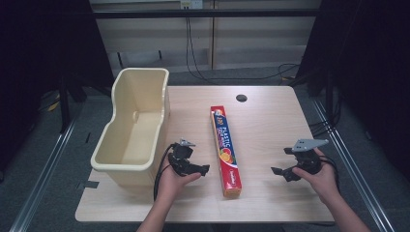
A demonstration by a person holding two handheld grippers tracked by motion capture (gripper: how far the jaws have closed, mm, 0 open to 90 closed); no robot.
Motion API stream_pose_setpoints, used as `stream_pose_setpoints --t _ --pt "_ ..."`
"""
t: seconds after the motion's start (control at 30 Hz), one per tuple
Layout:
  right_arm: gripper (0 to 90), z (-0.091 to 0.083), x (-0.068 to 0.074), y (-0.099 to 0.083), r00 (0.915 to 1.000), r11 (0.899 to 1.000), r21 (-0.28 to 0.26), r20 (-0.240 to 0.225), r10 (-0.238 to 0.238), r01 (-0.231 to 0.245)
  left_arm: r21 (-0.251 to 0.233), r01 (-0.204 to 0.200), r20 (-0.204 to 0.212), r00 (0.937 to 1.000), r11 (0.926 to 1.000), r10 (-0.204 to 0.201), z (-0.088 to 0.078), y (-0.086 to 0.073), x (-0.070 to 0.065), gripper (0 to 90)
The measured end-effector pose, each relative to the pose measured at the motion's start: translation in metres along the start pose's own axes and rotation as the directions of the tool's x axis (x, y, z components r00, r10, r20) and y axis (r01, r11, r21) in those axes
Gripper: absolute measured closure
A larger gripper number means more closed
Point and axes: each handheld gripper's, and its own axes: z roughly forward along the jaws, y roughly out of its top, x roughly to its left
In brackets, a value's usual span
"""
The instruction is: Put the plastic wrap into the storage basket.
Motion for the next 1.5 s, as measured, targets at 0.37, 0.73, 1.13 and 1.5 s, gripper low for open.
stream_pose_setpoints --t 0.37,0.73,1.13,1.5 --pt "3.7 -0.003 -0.002 -0.005 0.9994 1.0 -0.001 0.027 0.021 -0.021 0.039 0.024 0.008 0.9997 0.9989 -0.024 -0.002 0.017 -0.006 4.9" --pt "3.6 -0.003 -0.003 -0.007 0.9988 0.999 0.001 0.036 0.034 -0.034 0.105 0.038 0.028 0.9988 0.9938 -0.041 0.001 0.051 -0.012 4.9" --pt "3.4 -0.002 -0.002 -0.007 0.9989 0.999 0.004 0.035 0.032 -0.032 0.159 0.043 0.049 0.9975 0.9863 -0.051 0.016 0.081 -0.026 4.0" --pt "3.1 -0.002 -0.004 -0.008 0.9972 0.999 -0.002 0.056 0.05 -0.05 0.182 0.07 0.048 0.9956 0.9808 -0.08 0.03 0.096 -0.032 1.6"
